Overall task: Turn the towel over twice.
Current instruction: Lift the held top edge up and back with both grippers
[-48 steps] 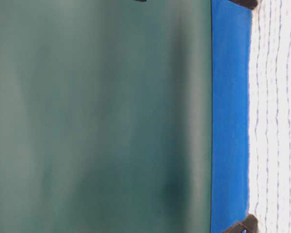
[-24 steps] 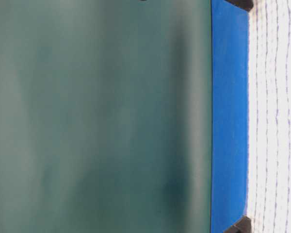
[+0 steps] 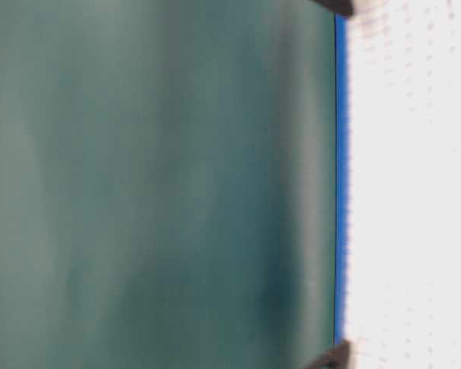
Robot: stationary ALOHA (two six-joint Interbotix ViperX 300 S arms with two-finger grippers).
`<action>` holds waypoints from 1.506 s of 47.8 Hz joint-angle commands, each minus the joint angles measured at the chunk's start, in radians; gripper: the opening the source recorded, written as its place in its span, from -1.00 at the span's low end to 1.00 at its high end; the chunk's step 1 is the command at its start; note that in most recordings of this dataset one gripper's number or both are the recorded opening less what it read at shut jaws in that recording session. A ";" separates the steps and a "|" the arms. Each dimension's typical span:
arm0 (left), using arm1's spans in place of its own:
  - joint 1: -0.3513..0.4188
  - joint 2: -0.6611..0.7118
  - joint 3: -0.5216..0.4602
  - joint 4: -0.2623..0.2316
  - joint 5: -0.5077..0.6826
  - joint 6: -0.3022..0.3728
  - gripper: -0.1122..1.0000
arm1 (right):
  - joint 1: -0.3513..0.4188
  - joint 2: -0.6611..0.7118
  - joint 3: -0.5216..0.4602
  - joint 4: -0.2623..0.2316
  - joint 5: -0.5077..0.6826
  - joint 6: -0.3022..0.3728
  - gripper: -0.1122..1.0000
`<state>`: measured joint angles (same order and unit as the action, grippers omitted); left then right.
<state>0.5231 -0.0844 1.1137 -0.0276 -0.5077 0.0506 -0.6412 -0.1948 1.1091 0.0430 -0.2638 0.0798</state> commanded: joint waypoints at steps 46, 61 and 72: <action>0.158 -0.436 -0.350 0.002 0.351 0.225 -0.75 | -0.179 -0.428 -0.365 -0.100 0.342 -0.083 -0.71; 0.150 -0.433 -0.302 0.002 0.379 0.225 -0.75 | -0.155 -0.439 -0.344 -0.092 0.431 -0.069 -0.71; 0.067 -0.397 -0.166 0.002 0.373 0.195 -0.75 | -0.051 -0.439 -0.210 -0.015 0.460 -0.058 -0.71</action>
<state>0.6213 -0.4863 0.9250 -0.0276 -0.1289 0.2577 -0.7164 -0.6259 0.8728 0.0000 0.1963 0.0169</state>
